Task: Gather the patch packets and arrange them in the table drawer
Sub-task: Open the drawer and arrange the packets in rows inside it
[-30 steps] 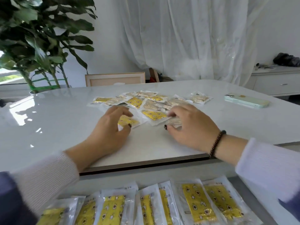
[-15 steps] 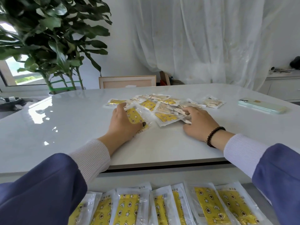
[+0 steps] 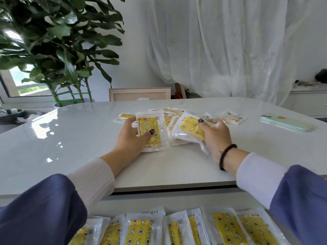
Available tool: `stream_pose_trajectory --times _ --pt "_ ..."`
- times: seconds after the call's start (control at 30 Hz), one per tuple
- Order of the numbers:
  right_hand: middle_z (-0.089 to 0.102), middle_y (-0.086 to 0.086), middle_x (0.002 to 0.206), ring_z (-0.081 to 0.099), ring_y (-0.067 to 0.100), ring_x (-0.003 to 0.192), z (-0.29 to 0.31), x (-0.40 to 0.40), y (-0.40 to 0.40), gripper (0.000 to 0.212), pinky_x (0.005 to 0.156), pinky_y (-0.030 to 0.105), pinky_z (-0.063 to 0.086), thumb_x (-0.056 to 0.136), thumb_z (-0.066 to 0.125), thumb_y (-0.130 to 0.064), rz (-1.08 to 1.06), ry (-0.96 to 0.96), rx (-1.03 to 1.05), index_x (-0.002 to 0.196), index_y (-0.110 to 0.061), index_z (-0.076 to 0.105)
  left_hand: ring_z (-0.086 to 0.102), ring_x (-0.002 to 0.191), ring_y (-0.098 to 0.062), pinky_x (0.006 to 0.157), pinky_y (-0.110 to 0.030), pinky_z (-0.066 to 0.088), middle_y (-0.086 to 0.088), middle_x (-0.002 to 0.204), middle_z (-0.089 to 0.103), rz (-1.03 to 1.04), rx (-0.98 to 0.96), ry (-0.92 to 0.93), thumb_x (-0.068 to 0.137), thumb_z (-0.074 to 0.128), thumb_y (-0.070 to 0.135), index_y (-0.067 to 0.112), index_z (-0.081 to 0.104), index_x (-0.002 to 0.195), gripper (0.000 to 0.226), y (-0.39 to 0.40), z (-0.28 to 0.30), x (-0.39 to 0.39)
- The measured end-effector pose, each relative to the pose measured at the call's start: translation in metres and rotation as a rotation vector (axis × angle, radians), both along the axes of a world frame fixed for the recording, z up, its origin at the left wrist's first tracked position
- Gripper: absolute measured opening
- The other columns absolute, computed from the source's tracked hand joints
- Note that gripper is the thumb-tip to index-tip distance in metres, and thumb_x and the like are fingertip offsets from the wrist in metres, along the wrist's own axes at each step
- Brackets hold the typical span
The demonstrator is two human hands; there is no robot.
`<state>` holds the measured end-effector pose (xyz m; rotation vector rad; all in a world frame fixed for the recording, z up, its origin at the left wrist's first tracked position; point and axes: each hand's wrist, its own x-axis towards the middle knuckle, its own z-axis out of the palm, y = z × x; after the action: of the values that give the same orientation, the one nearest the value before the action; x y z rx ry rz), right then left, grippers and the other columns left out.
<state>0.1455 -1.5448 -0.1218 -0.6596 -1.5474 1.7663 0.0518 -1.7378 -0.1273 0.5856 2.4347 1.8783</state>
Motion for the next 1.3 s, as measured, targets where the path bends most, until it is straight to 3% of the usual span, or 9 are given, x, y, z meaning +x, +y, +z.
stream_pose_trajectory --times 0.13,0.27,0.43,0.57,0.67,0.8,0.9,1.13,1.3 --pt "0.057 0.008 0.088 0.051 0.016 0.064 -0.001 -0.03 -0.032 0.026 0.05 0.023 0.045 0.087 0.049 -0.006 0.01 0.055 -0.056 0.112 -0.01 0.051 0.073 0.085 -0.02 0.085 -0.044 0.057 0.001 0.096 0.074 -0.015 0.081 -0.071 0.087 0.069 0.017 0.027 0.042 0.133 0.054 -0.002 -0.001 -0.006" --pt "0.058 -0.005 0.094 0.053 0.003 0.073 -0.007 -0.041 -0.06 0.024 0.058 0.011 0.041 0.081 0.067 -0.014 0.189 -0.092 0.408 0.103 -0.016 0.057 0.069 0.088 -0.024 0.089 -0.049 0.055 -0.007 0.1 0.071 -0.012 0.262 -0.176 0.092 0.061 0.016 0.019 0.051 0.124 0.034 -0.002 -0.001 -0.01" --pt "0.064 -0.005 0.085 0.056 0.01 0.079 -0.009 -0.044 -0.061 0.01 0.073 0.023 0.045 0.08 0.071 -0.021 0.15 -0.097 0.775 0.084 -0.012 0.068 0.069 0.092 -0.028 0.086 -0.054 0.055 -0.009 0.102 0.069 -0.007 0.27 -0.151 0.088 0.063 0.007 0.026 0.054 0.104 0.026 -0.003 -0.005 -0.014" --pt "0.058 0.008 0.103 0.053 0.026 0.098 -0.008 -0.047 -0.029 0.013 0.086 0.04 0.047 0.082 0.061 -0.01 -0.118 -0.063 1.144 0.095 -0.008 0.063 0.069 0.09 -0.023 0.085 -0.048 0.056 -0.001 0.1 0.067 0.044 0.33 -0.148 0.09 0.063 0.013 0.033 0.051 0.095 0.024 -0.004 -0.006 -0.016" --pt "0.049 0.011 0.125 0.043 0.029 0.119 -0.008 -0.043 0.003 0.04 0.099 0.04 0.038 0.084 0.059 -0.026 -0.168 -0.322 1.252 0.12 -0.01 0.054 0.069 0.089 -0.021 0.083 -0.046 0.057 -0.001 0.1 0.067 0.051 0.348 -0.153 0.091 0.062 0.015 0.033 0.05 0.092 0.022 -0.005 -0.005 -0.015" --pt "0.026 0.007 0.153 0.017 0.028 0.142 -0.014 -0.045 0.028 0.07 0.114 0.045 0.02 0.085 0.037 -0.061 0.119 -0.855 1.229 0.142 -0.02 0.034 0.07 0.089 -0.02 0.082 -0.044 0.058 0.0 0.1 0.069 0.035 0.328 -0.149 0.092 0.062 0.017 0.034 0.052 0.095 0.02 -0.004 -0.005 -0.014" --pt "0.012 0.001 0.159 0.009 0.026 0.146 -0.015 -0.049 0.028 0.075 0.116 0.051 0.013 0.085 0.024 -0.068 0.235 -0.963 1.22 0.147 -0.027 0.025 0.071 0.09 -0.022 0.082 -0.046 0.058 -0.002 0.103 0.07 0.029 0.317 -0.146 0.092 0.062 0.018 0.03 0.054 0.103 0.018 -0.004 -0.006 -0.016" --pt "0.029 0.002 0.153 0.025 0.025 0.141 -0.012 -0.026 -0.002 0.088 0.113 0.047 0.025 0.076 0.022 -0.082 0.294 -0.856 1.322 0.144 -0.026 0.031 0.07 0.091 -0.022 0.083 -0.047 0.057 -0.001 0.102 0.069 0.093 0.324 -0.124 0.091 0.063 0.021 0.029 0.053 0.106 0.02 -0.003 -0.008 -0.024" --pt "0.055 0.003 0.123 0.042 0.024 0.126 -0.006 -0.018 -0.016 0.05 0.1 0.035 0.036 0.087 0.044 -0.059 0.212 -0.559 1.231 0.116 -0.019 0.054 0.07 0.086 -0.022 0.072 -0.04 0.059 -0.004 0.103 0.068 0.247 0.386 -0.143 0.092 0.056 0.018 0.02 0.052 0.117 0.025 -0.005 -0.009 -0.031"
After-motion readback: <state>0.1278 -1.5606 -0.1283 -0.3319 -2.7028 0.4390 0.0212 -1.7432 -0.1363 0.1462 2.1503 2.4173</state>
